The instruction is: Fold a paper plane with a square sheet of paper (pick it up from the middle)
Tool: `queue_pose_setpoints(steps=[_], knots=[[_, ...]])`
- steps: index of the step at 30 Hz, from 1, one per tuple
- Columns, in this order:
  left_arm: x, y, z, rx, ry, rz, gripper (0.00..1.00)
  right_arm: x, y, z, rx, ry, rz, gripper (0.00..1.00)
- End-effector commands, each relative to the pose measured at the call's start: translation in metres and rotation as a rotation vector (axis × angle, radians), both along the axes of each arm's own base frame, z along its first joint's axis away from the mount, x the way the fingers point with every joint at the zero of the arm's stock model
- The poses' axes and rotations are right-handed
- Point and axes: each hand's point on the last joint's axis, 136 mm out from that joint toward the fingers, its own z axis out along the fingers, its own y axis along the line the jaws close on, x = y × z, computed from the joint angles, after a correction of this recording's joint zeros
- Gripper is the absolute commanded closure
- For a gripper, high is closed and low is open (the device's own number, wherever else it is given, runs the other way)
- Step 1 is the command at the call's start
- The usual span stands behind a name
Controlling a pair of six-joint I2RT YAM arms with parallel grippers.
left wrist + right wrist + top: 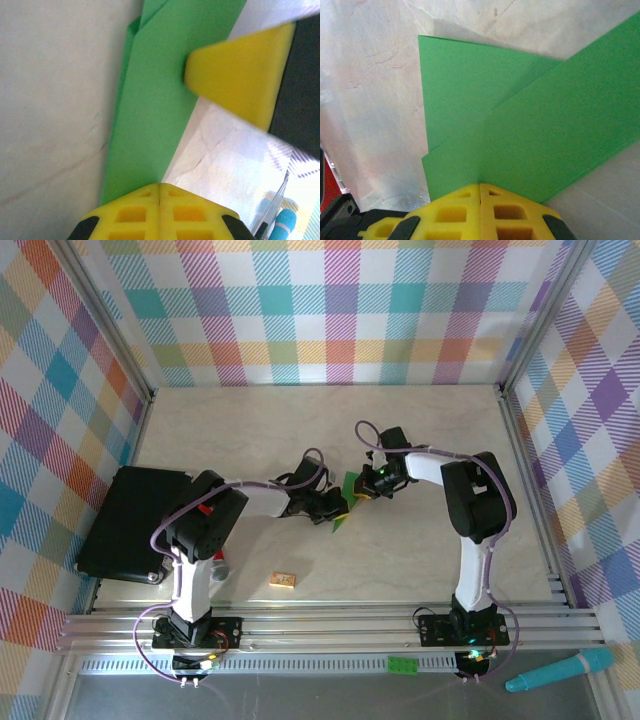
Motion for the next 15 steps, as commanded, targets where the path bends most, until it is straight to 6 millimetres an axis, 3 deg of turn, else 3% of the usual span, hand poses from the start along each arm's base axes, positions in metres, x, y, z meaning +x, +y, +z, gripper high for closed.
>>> queue_pose_setpoints(steps=[1, 8, 15], knots=[[-0.058, 0.033, -0.037, 0.125, 0.180, -0.039, 0.99, -0.017, -0.040, -0.052, -0.234, 0.099, -0.040, 1.00], [-0.099, 0.056, -0.040, 0.245, 0.198, -0.126, 0.99, -0.016, -0.040, -0.052, -0.238, 0.103, -0.043, 1.00], [-0.113, 0.075, -0.043, 0.327, 0.197, -0.143, 1.00, -0.017, -0.038, -0.051, -0.232, 0.104, -0.040, 1.00]])
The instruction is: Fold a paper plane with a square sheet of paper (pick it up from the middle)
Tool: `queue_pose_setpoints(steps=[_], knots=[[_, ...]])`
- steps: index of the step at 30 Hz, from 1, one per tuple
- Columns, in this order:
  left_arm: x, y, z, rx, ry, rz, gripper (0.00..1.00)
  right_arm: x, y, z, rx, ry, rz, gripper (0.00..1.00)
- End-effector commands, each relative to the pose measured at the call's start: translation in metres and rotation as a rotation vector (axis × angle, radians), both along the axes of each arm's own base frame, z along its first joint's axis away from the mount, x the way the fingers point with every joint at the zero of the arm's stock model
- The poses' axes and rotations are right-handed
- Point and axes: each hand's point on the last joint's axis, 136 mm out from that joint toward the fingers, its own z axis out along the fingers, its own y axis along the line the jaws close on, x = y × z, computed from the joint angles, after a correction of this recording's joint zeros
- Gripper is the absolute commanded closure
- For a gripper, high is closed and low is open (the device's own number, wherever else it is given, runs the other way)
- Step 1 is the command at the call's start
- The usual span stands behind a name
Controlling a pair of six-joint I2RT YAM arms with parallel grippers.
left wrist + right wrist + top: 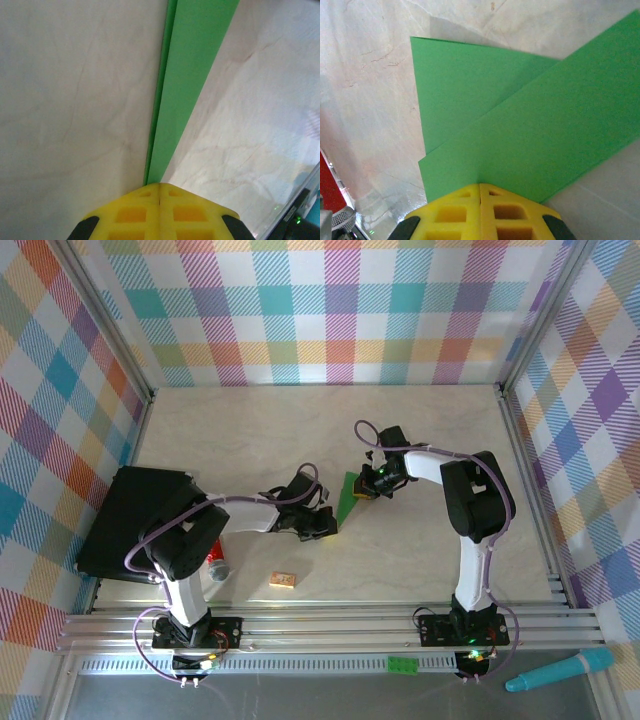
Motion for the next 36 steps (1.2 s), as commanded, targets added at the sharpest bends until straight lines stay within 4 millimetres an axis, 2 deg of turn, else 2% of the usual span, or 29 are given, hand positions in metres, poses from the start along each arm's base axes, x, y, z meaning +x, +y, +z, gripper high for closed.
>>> queue_pose_setpoints(steps=[1, 6, 7, 9, 12, 16, 19, 22, 26, 29, 32, 36], knots=[[-0.058, 0.045, -0.040, 0.209, 0.196, -0.043, 1.00, -0.014, -0.038, -0.050, -0.221, 0.081, -0.039, 1.00], [-0.052, 0.042, -0.029, 0.209, 0.158, -0.052, 1.00, -0.014, -0.035, -0.046, -0.207, 0.073, -0.029, 1.00], [-0.054, 0.047, -0.027, 0.231, 0.168, -0.050, 1.00, -0.013, -0.033, -0.044, -0.196, 0.065, -0.022, 1.00], [-0.046, 0.045, -0.016, 0.229, 0.131, -0.038, 1.00, -0.011, -0.026, -0.034, -0.161, 0.042, -0.004, 0.99], [-0.026, 0.047, 0.003, 0.216, 0.062, 0.017, 0.99, -0.006, -0.011, -0.007, -0.082, -0.016, 0.035, 0.97], [0.000, 0.061, 0.025, 0.194, -0.013, 0.122, 0.93, -0.006, 0.013, 0.052, 0.072, -0.115, 0.115, 0.91], [0.015, 0.079, 0.033, 0.195, -0.043, 0.200, 0.84, -0.014, 0.014, 0.073, 0.040, -0.143, 0.163, 0.82], [0.026, 0.097, 0.034, 0.193, -0.052, 0.274, 0.71, -0.020, 0.009, 0.079, -0.042, -0.171, 0.158, 0.64], [0.044, 0.113, 0.037, 0.174, -0.081, 0.354, 0.58, -0.026, 0.003, 0.075, -0.201, -0.188, 0.129, 0.49], [0.055, 0.123, 0.039, 0.172, -0.114, 0.404, 0.50, -0.027, -0.001, 0.068, -0.289, -0.171, 0.068, 0.42], [0.061, 0.131, 0.038, 0.200, -0.135, 0.429, 0.35, -0.025, -0.001, 0.061, -0.339, -0.153, -0.001, 0.37], [0.061, 0.126, 0.031, 0.177, -0.131, 0.409, 0.18, -0.020, 0.011, 0.055, -0.386, -0.174, -0.048, 0.32]])
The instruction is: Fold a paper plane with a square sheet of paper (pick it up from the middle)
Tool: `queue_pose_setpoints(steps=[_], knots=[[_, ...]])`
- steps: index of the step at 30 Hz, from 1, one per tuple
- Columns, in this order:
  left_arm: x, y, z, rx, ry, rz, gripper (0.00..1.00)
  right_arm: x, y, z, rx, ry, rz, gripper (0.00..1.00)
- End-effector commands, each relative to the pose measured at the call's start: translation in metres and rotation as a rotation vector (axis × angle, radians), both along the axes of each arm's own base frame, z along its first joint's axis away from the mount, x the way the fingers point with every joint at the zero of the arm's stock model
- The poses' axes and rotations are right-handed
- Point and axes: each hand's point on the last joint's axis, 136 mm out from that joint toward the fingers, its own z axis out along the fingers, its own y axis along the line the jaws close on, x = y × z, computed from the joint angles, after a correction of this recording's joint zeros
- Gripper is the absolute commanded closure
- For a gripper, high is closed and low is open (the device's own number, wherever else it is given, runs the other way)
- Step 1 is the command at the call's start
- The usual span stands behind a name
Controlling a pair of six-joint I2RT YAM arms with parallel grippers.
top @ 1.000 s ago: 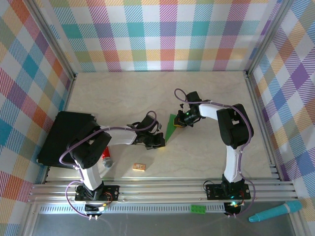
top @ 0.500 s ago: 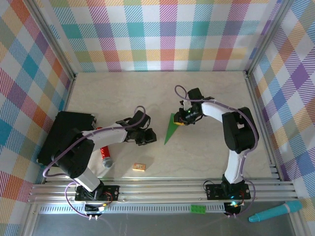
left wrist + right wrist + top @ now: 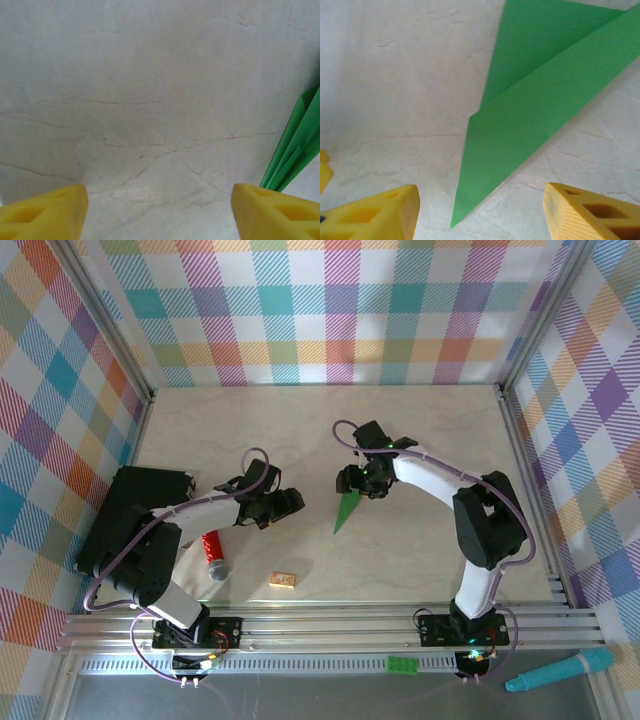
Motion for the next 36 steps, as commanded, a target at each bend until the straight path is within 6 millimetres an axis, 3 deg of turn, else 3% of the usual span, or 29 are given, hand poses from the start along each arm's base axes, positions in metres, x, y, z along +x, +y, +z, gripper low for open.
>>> queue_pose_setpoints(steps=[1, 5, 10, 24, 36], knots=[[0.004, 0.001, -0.001, -0.008, -0.025, 0.004, 0.16, 0.012, -0.002, -0.007, -0.087, -0.020, -0.110, 0.31], [0.003, 0.004, -0.003, -0.004, -0.036, 0.006, 0.08, 0.017, -0.005, -0.017, -0.149, -0.010, -0.192, 0.33], [0.004, 0.004, 0.000, 0.004, -0.049, -0.006, 0.03, 0.015, -0.004, -0.026, -0.175, 0.027, -0.218, 0.41], [0.005, 0.003, -0.002, 0.027, -0.032, -0.029, 0.01, 0.009, -0.019, -0.026, -0.250, 0.019, -0.275, 0.56], [0.008, 0.003, 0.000, 0.035, -0.038, -0.024, 0.01, 0.009, -0.025, -0.030, -0.258, 0.004, -0.314, 0.84]])
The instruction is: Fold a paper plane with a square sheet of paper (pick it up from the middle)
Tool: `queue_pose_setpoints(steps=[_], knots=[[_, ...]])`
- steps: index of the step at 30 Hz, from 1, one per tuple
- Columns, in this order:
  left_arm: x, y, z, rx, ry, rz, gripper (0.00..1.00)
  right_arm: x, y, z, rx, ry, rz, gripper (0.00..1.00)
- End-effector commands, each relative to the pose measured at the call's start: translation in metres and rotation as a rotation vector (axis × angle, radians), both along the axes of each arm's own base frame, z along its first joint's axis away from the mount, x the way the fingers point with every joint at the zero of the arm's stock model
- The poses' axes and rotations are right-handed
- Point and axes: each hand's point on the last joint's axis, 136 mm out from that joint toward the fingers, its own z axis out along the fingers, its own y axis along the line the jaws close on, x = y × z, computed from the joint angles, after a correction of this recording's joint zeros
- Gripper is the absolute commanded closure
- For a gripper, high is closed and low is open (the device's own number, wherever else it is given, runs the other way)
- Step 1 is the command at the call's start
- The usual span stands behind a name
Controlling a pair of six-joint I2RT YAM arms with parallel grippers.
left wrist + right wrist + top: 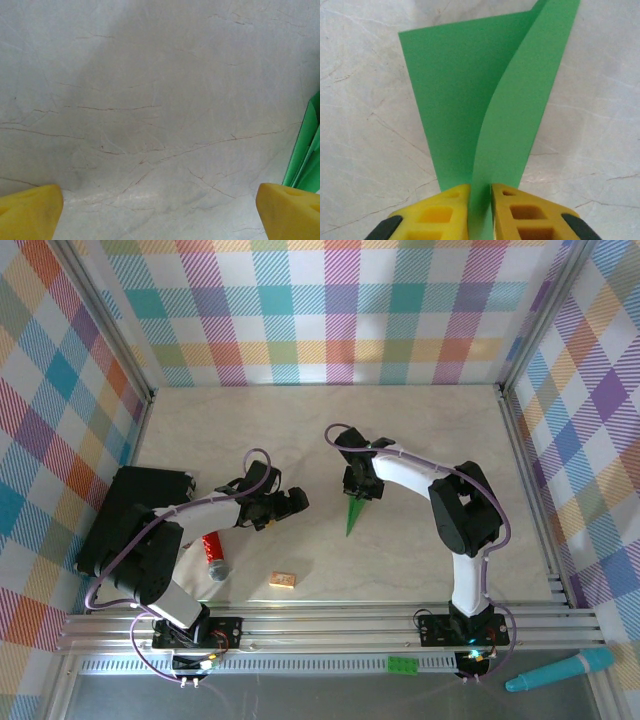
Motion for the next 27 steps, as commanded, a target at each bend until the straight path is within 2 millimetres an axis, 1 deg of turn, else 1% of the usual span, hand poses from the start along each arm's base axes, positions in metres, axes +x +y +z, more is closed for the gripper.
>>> queue_pose_setpoints(steps=[1, 3, 5, 7, 8, 13, 16, 19, 23, 27], knots=[[0.008, 0.004, 0.004, 0.027, -0.019, 0.006, 0.01, -0.005, -0.008, 0.006, -0.022, -0.019, -0.018, 0.87], [0.010, 0.005, 0.006, 0.028, -0.026, 0.018, 0.01, -0.003, -0.011, 0.011, -0.019, -0.052, -0.020, 0.92], [0.013, 0.005, 0.009, 0.026, -0.035, 0.027, 0.01, -0.001, -0.013, 0.021, -0.017, -0.094, -0.014, 0.95], [0.016, 0.007, 0.013, 0.024, -0.047, 0.040, 0.01, 0.002, -0.011, 0.034, 0.004, -0.141, 0.013, 0.96], [0.016, 0.008, 0.015, 0.024, -0.055, 0.049, 0.01, 0.004, -0.007, 0.040, 0.024, -0.160, 0.042, 0.97], [0.018, 0.020, 0.028, 0.030, -0.108, 0.113, 0.02, 0.005, 0.022, 0.076, 0.177, -0.256, 0.210, 0.98], [0.014, 0.028, 0.038, 0.036, -0.146, 0.137, 0.02, 0.001, 0.043, 0.097, 0.303, -0.306, 0.300, 0.98], [0.012, 0.033, 0.049, 0.023, -0.185, 0.155, 0.02, -0.004, 0.064, 0.114, 0.429, -0.340, 0.380, 0.98], [0.011, 0.034, 0.062, -0.012, -0.236, 0.168, 0.02, -0.012, 0.086, 0.125, 0.570, -0.355, 0.454, 0.98], [0.009, 0.034, 0.072, -0.040, -0.276, 0.171, 0.02, -0.017, 0.099, 0.123, 0.659, -0.346, 0.493, 0.98]])
